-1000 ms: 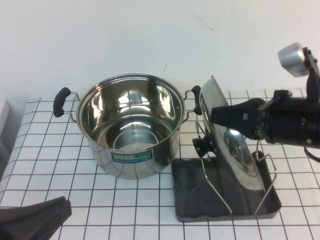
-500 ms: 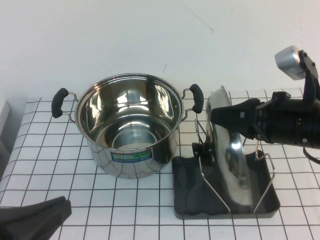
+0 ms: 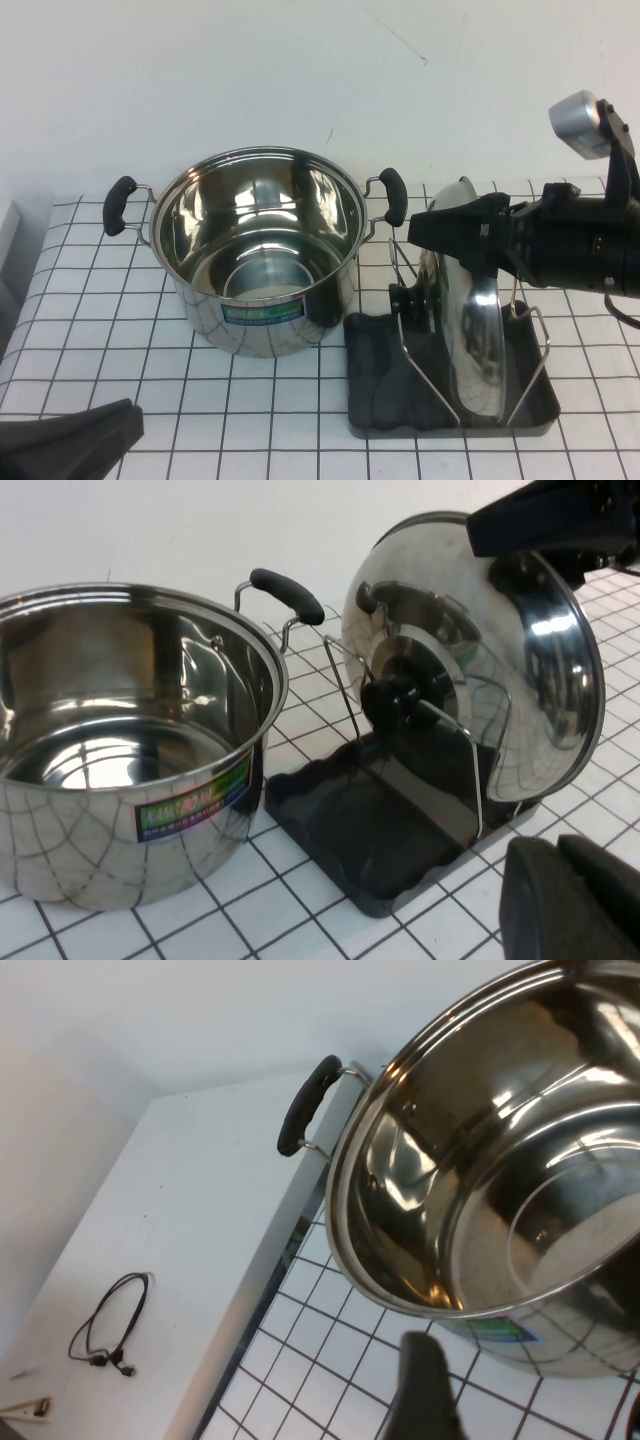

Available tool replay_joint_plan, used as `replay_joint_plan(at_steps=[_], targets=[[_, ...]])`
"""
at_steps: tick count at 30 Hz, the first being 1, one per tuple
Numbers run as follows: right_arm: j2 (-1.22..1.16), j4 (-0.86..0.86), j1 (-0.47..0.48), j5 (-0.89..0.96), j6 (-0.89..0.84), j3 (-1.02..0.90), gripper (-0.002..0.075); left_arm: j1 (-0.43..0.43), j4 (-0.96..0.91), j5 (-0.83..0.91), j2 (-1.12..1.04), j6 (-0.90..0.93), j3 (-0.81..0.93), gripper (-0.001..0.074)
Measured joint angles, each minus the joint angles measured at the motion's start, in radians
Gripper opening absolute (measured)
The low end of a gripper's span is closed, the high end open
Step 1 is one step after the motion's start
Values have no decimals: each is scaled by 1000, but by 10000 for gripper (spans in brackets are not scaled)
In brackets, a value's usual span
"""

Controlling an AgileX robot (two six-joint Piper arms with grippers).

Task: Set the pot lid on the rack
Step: Place the pot lid on the pot rack

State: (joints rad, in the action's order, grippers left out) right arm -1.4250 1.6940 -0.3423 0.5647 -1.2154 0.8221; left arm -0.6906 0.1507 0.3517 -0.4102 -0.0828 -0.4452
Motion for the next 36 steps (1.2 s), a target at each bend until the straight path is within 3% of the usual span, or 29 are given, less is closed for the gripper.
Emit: replay_joint_plan(at_steps=[36], targets=[[73,-126,0,4,-25,0,464,0,1,136,0,-6,1,-1]])
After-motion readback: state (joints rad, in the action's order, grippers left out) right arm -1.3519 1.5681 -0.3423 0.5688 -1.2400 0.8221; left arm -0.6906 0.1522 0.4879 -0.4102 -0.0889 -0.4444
